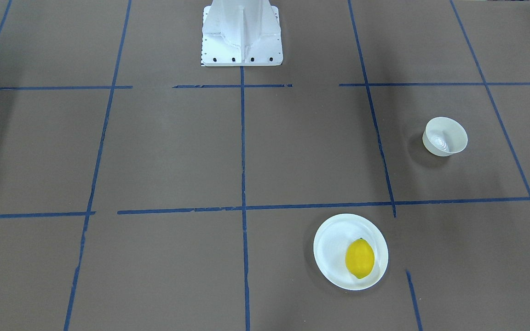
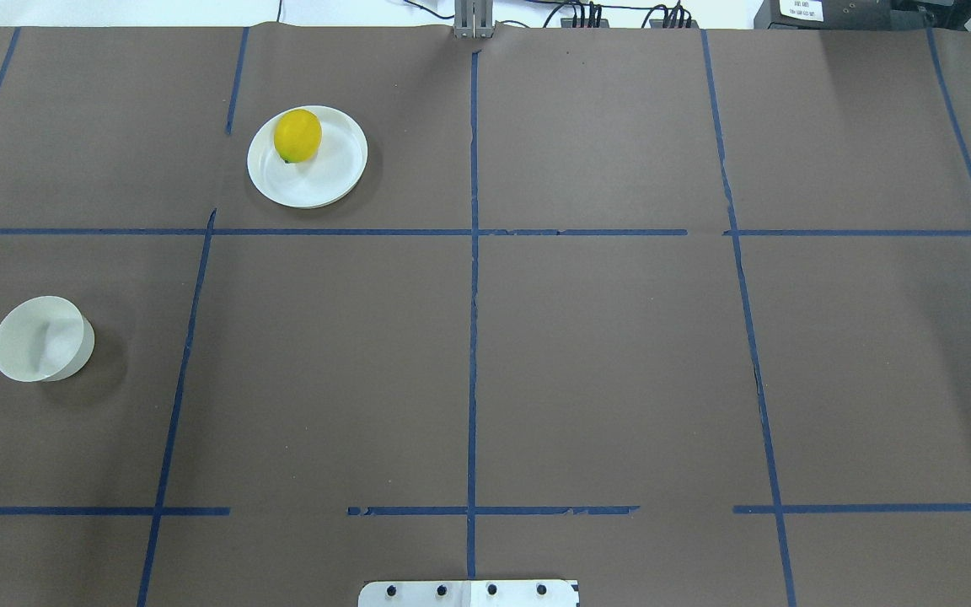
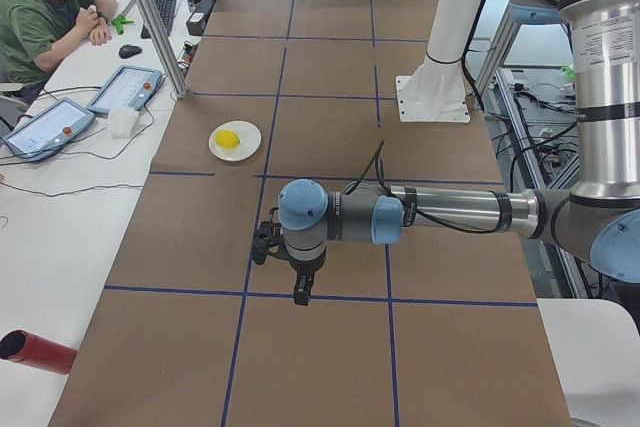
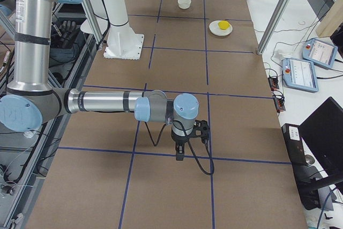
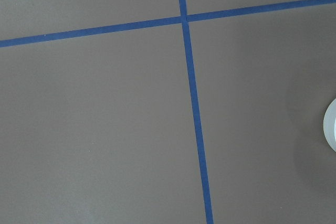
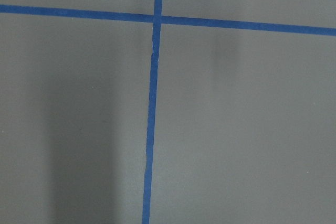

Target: Move lemon from plate to bowl

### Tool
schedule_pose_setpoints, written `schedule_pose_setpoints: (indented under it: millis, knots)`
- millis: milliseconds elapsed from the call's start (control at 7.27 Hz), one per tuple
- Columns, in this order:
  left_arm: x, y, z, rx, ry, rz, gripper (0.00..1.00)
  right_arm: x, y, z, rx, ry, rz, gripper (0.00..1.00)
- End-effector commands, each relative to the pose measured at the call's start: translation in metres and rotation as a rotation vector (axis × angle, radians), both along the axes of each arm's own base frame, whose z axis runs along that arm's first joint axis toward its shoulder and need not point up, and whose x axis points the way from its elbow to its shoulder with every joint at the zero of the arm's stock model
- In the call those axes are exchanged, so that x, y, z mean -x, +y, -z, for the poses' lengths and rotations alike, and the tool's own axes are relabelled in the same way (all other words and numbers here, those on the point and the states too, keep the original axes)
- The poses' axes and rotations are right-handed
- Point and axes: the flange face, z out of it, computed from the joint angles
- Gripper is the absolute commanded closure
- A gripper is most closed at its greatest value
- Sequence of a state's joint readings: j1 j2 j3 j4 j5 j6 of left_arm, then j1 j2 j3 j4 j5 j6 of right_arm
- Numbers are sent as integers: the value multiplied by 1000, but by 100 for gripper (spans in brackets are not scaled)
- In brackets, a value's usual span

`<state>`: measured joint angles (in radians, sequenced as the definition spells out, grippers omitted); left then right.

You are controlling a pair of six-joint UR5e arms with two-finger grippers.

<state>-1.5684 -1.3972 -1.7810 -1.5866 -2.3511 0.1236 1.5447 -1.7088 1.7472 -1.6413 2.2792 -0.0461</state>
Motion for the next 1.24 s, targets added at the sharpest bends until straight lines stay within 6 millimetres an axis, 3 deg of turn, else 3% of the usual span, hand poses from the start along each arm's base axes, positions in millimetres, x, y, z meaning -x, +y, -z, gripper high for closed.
schedule_pose_setpoints:
  millis: [0,138,550,825,1100]
  knots:
    - [-2,-14,21,-169,5,8,0,0,0,-1,2,1,0,0]
    - [-6,-57,55,-195,16,54,0,0,0,0,0,0,0,0]
    - [-68,-167,143,-324,43,-23,0,0,0,0,0,0,0,0]
    - [-177,-238,209,-297,91,-74,0,0,0,0,0,0,0,0]
    - [-278,-277,256,-256,57,-76,0,0,0,0,0,0,0,0]
